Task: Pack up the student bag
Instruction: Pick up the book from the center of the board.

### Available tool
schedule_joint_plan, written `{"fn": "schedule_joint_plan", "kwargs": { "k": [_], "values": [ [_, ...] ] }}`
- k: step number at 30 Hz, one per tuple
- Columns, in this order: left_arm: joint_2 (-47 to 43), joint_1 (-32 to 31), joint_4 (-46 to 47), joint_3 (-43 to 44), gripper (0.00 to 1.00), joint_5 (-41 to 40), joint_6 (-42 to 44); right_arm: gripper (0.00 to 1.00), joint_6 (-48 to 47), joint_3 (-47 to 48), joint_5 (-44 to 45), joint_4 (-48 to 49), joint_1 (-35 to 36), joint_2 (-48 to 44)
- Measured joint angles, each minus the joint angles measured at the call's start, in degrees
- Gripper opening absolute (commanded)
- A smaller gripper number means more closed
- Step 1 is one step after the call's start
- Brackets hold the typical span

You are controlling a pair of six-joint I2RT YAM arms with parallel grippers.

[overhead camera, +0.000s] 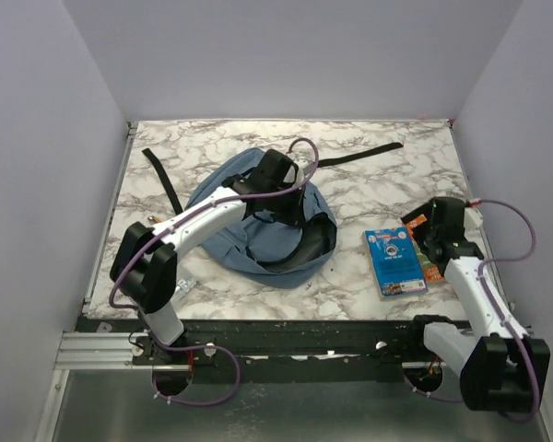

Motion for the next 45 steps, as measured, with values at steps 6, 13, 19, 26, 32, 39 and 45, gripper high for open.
{"fn": "schedule_joint_plan", "kwargs": {
  "k": [6, 13, 19, 26, 32, 39, 45],
  "values": [
    [10.16, 0.63, 1.92, -1.05, 0.0, 4.35, -4.98, 1.0, 3.1, -5.92, 0.13, -1.49, -7.52, -5.16],
    [13.14, 6.08, 1.2, -1.14, 0.0, 4.52, -6.78, 1.0, 9.27, -5.99, 2.67, -7.04, -7.78, -2.75],
    [15.76, 7.89, -1.09, 1.64, 0.26, 3.04, -6.1, 1.0, 14.95, -9.07, 6.69, -9.75, -7.78, -6.32],
    [14.56, 7.87, -1.2, 1.86, 0.63, 4.07, -5.92, 1.0, 15.63, -10.23, 7.3, -7.5, -8.26, -6.29],
    [6.25, 7.5, -0.11, 0.63, 0.72, 4.11, -5.62, 1.0, 12.0, -10.95, 2.45, -5.57, -9.03, -6.95],
    [-1.77, 5.2, 1.95, 0.22, 0.75, 1.53, -4.42, 0.99, 11.8, -14.53, -10.05, 0.68, -8.59, -10.36],
    [-4.22, 1.03, 1.9, -1.42, 0.76, -1.51, -2.56, 1.0, 10.86, -14.05, -20.33, -0.39, -7.23, -9.88]
  ]
}}
